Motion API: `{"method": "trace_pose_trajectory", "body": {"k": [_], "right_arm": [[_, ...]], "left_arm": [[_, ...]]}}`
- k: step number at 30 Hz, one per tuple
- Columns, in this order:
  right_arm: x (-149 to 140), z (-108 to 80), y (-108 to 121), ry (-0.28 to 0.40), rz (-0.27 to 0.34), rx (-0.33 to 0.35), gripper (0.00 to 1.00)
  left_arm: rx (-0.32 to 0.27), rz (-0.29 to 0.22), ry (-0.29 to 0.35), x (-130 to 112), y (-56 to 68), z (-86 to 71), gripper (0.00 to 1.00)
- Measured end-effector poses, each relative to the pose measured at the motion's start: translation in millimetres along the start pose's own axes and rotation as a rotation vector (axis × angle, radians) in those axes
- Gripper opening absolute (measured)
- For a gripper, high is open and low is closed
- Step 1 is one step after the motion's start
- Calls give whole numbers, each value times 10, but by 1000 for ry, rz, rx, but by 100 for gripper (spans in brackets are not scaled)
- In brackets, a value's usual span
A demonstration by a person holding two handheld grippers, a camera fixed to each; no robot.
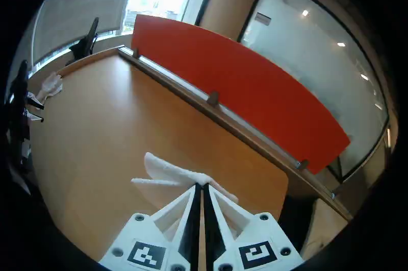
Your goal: Fold towel
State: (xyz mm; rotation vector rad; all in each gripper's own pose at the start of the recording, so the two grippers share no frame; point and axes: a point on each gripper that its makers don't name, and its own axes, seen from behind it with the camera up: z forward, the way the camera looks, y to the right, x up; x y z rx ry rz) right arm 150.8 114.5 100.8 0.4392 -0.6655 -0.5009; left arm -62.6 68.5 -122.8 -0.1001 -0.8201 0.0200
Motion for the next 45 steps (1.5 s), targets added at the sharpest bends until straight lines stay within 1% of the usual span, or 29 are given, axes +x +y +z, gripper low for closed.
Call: {"method": "trace_pose_trajectory", "body": {"k": [5,11,21,29,34,45], "right_arm": [[0,-20,196,-6,8,-21,5],[-24,-10,343,-14,17,-33,5],[-154,-3,398,-37,20,-32,5],[-336,-99,394,-51,38,-32,5],[-600,-214,390,-81,55,-37,5],[-1444,-469,314,-186,130,-57,5]], "left_arm": [[2,-1,-1,14,24,7,99],[3,1,-3,25,55,24,99],[4,7,-5,49,101,38,99],[-2,16,-3,92,153,49,99],[-11,27,-1,117,198,57,99],[-28,49,-3,108,287,62,99]]}}
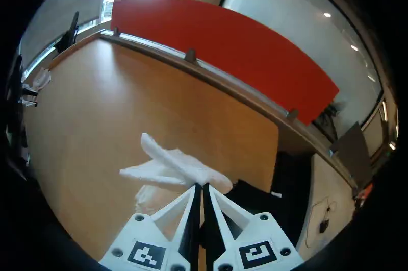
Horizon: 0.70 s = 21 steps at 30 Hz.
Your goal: Fold towel
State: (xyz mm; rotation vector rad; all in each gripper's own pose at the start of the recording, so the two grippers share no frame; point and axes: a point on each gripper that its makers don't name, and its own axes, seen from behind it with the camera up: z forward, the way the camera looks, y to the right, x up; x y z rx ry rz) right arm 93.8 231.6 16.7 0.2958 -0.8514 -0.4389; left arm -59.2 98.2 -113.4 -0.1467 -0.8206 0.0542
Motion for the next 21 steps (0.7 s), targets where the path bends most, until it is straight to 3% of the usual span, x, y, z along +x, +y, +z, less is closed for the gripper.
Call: {"method": "trace_pose_trajectory", "body": {"k": [21], "right_arm": [[-985,190,-57,-160,110,-27,6]], "left_arm": [[4,17,-7,-46,-36,-37,99]]}}
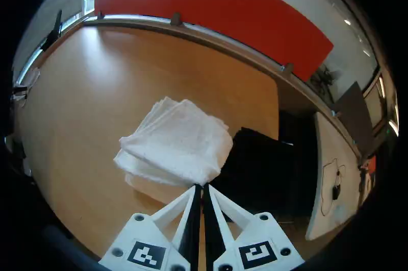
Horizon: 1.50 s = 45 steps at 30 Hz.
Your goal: Fold towel
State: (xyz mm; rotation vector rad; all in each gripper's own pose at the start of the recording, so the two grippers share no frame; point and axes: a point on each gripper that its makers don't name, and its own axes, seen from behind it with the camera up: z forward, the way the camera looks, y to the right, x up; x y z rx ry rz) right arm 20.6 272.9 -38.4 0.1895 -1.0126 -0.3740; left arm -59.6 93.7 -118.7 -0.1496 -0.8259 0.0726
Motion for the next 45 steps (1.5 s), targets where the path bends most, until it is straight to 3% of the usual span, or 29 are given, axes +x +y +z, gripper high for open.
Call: {"method": "trace_pose_trajectory", "body": {"k": [11,22,25,32,35,45], "right_arm": [[-217,187,-4,-51,41,-18,6],[-358,259,-55,-76,56,-17,7],[-411,258,-77,-82,55,-14,16],[-543,250,-98,-101,40,-13,61],[-565,247,-98,-103,34,-14,66],[-554,211,-94,-100,17,-8,67]], "left_arm": [[11,1,-5,-26,-48,-9,98],[12,4,-9,2,-55,14,99],[10,4,-8,17,-43,25,99],[4,7,-10,33,-6,54,99],[2,8,-11,37,6,65,99],[-2,5,-9,60,20,77,99]]}}
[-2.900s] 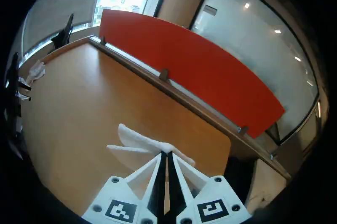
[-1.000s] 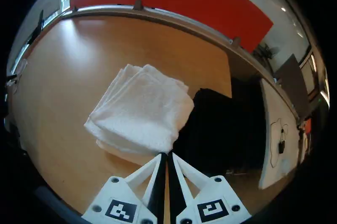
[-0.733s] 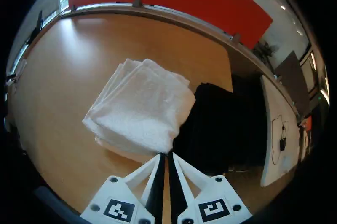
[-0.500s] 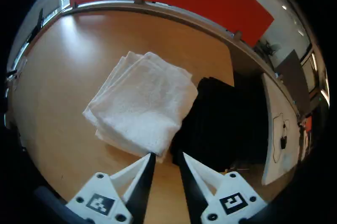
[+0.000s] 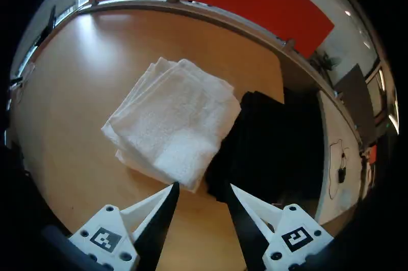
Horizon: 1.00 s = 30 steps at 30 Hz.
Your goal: Fold towel
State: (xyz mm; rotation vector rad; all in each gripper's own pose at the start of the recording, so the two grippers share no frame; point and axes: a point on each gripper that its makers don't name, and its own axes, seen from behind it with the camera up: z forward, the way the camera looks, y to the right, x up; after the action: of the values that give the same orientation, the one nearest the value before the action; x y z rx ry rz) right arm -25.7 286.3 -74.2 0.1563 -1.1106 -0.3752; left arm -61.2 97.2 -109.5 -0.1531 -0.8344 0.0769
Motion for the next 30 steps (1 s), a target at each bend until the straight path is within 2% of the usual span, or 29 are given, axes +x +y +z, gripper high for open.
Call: {"method": "trace_pose_trajectory", "body": {"k": [18,30], "right_arm": [[23,-111,-23,25,-14,6,67],[389,-39,-63,75,-20,21,67]], "left_arm": [[-5,-3,5,-35,19,-44,99],[4,-7,9,-16,-9,-70,99]]}}
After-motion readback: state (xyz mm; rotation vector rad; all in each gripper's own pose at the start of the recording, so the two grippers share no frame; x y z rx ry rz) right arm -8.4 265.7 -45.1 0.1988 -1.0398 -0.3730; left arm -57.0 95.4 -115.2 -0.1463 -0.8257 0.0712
